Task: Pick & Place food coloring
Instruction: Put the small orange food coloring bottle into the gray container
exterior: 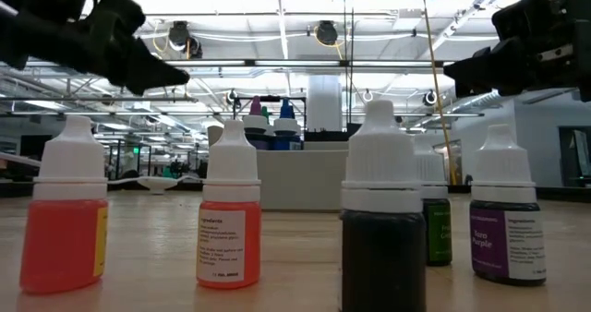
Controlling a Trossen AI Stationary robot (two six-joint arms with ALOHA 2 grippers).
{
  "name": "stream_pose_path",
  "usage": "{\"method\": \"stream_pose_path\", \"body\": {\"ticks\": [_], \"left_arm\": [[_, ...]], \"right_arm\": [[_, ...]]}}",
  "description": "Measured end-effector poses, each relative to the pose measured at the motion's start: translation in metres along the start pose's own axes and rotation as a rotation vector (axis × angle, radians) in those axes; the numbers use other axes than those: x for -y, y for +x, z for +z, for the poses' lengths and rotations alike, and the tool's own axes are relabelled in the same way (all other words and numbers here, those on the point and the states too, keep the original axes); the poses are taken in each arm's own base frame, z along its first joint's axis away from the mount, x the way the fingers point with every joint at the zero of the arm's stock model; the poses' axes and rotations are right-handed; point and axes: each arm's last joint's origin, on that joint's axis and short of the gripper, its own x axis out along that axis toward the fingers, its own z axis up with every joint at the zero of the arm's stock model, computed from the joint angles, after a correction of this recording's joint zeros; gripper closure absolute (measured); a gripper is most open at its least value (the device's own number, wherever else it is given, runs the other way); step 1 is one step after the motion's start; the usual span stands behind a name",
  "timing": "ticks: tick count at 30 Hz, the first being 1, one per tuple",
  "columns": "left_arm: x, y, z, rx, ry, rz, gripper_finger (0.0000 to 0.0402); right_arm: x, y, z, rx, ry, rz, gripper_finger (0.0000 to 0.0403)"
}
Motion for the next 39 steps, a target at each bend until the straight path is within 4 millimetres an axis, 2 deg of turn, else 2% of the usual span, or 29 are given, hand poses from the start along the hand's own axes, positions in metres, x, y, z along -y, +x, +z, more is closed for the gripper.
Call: {"method": "stream_pose_path", "body": {"ticks": [10, 18, 24, 26, 28, 32, 36, 39], "left_arm": [[-0.002, -0.009, -0.016, 0.168, 0.061, 0.02, 0.0399], [-0.002, -0.009, -0.016, 0.168, 0.105, 0.005, 0.0397], [-0.002, -0.009, -0.016, 0.168, 0.109, 0.006, 0.0369], [-0.002, -0.009, -0.016, 0.168, 0.109, 0.006, 0.0363], [-0.002, -0.009, -0.017, 0.168, 0.109, 0.005, 0.0359], [-0.002, -0.009, -0.016, 0.17, 0.108, 0.005, 0.0359], [-0.002, -0.009, -0.016, 0.173, 0.107, 0.006, 0.0365], [-0.002, -0.009, -0.016, 0.177, 0.103, 0.005, 0.0367]], "right_arm": [[0.0, 0.0, -0.001, -0.009, -0.013, -0.001, 0.0403], [0.0, 0.0, -0.001, -0.009, 0.013, -0.001, 0.0403], [-0.007, 0.002, 0.0, -0.01, 0.023, 0.056, 0.0403], [-0.013, 0.006, 0.001, -0.039, 0.028, 0.113, 0.0403], [-0.02, 0.011, 0.012, -0.034, 0.019, 0.163, 0.0403], [-0.04, 0.027, 0.028, -0.139, 0.053, 0.148, 0.0403], [-0.072, 0.05, 0.052, -0.271, 0.073, 0.165, 0.0403], [-0.104, 0.074, 0.073, -0.344, 0.016, 0.171, 0.0403]]}}
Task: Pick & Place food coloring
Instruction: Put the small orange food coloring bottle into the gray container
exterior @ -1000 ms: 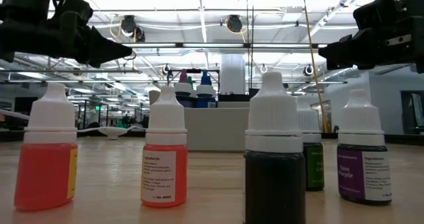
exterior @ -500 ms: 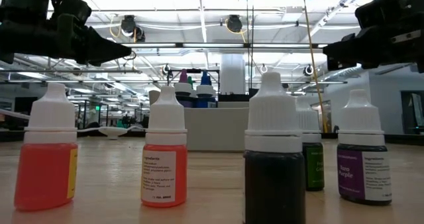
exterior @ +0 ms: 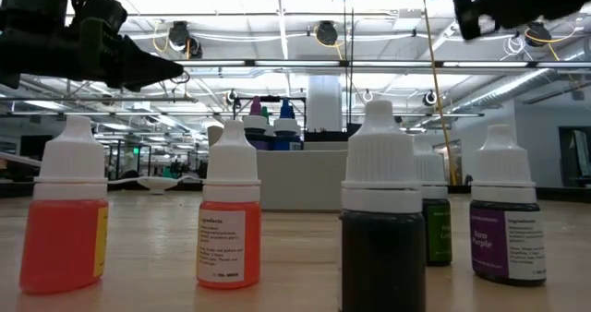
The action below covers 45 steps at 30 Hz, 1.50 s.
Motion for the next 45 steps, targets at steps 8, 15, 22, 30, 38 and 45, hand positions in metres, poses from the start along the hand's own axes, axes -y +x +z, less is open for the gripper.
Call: {"method": "stream_pose_path", "body": {"ticks": [8, 15, 22, 30, 38, 45], "left_arm": [[0.0, 0.0, 0.001, 0.011, -0.007, -0.001, 0.0369], [0.001, 0.0, 0.001, 0.014, -0.028, -0.042, 0.0387], [0.002, 0.0, -0.002, -0.016, -0.034, -0.059, 0.0393], [0.003, 0.0, -0.007, -0.069, -0.048, -0.065, 0.036], [0.003, 0.0, -0.007, -0.072, -0.062, -0.064, 0.0355], [0.003, 0.0, -0.007, -0.072, -0.06, -0.064, 0.0355]], "right_arm": [[-0.054, 0.076, 0.055, -0.265, 0.091, -0.008, 0.0403], [-0.088, 0.137, 0.074, -0.557, 0.158, 0.109, 0.0403], [-0.118, 0.161, 0.087, -0.662, 0.129, 0.18, 0.0403], [-0.133, 0.162, 0.084, -0.658, 0.074, 0.232, 0.0394], [-0.128, 0.164, 0.078, -0.663, 0.056, 0.15, 0.031], [-0.132, 0.167, 0.068, -0.641, 0.065, 0.161, 0.0241]]}}
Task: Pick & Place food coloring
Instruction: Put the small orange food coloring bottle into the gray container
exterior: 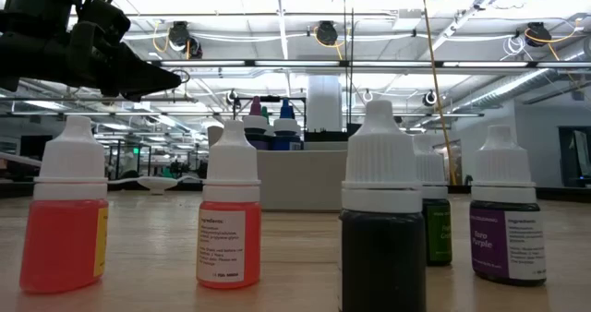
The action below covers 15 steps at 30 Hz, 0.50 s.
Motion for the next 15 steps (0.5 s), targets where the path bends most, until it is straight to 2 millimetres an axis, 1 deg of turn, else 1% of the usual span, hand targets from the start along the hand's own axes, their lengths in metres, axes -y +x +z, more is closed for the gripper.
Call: {"method": "stream_pose_path", "body": {"ticks": [3, 6, 15], "left_arm": [[0.0, 0.0, 0.0, 0.0, 0.0, 0.0, 0.0355], [0.0, 0.0, 0.0, 0.0, 0.0, 0.0, 0.0355], [0.0, 0.0, 0.0, 0.0, 0.0, 0.002, 0.0355]], "right_arm": [[-0.001, 0.008, -0.007, 0.01, 0.002, 0.008, 0.0227], [-0.001, 0.012, -0.013, 0.003, 0.009, 0.007, 0.0221], [0.0, 0.022, -0.024, -0.007, 0.029, 0.005, 0.0231]]}}
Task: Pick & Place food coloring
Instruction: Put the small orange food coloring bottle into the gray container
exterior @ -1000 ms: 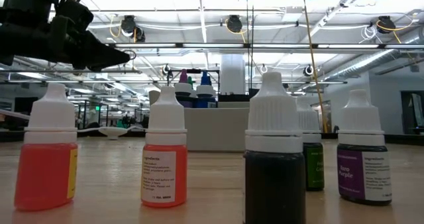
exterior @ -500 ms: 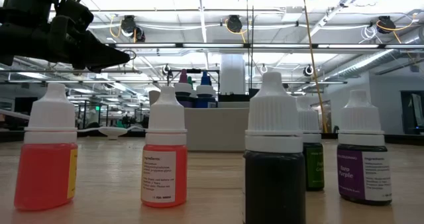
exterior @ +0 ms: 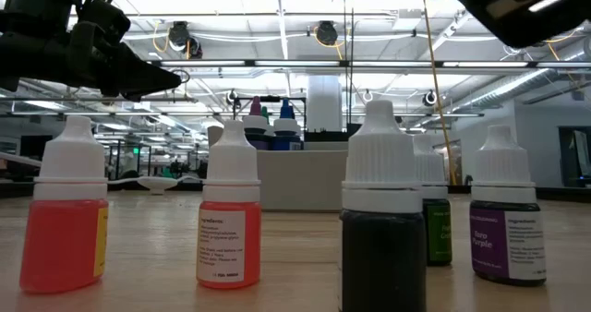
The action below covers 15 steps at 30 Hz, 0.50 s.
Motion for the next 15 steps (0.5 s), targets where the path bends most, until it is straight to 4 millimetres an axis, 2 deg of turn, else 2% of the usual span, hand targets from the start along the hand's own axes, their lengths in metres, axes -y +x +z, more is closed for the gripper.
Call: {"method": "stream_pose_path", "body": {"ticks": [7, 15], "left_arm": [[0.0, 0.0, 0.0, 0.0, 0.0, 0.0, 0.0355], [0.0, 0.0, 0.0, 0.001, 0.0, 0.0, 0.0355]], "right_arm": [[0.002, 0.01, -0.008, 0.038, 0.006, 0.016, 0.0231], [0.002, 0.011, -0.01, 0.032, 0.008, 0.013, 0.0232]]}}
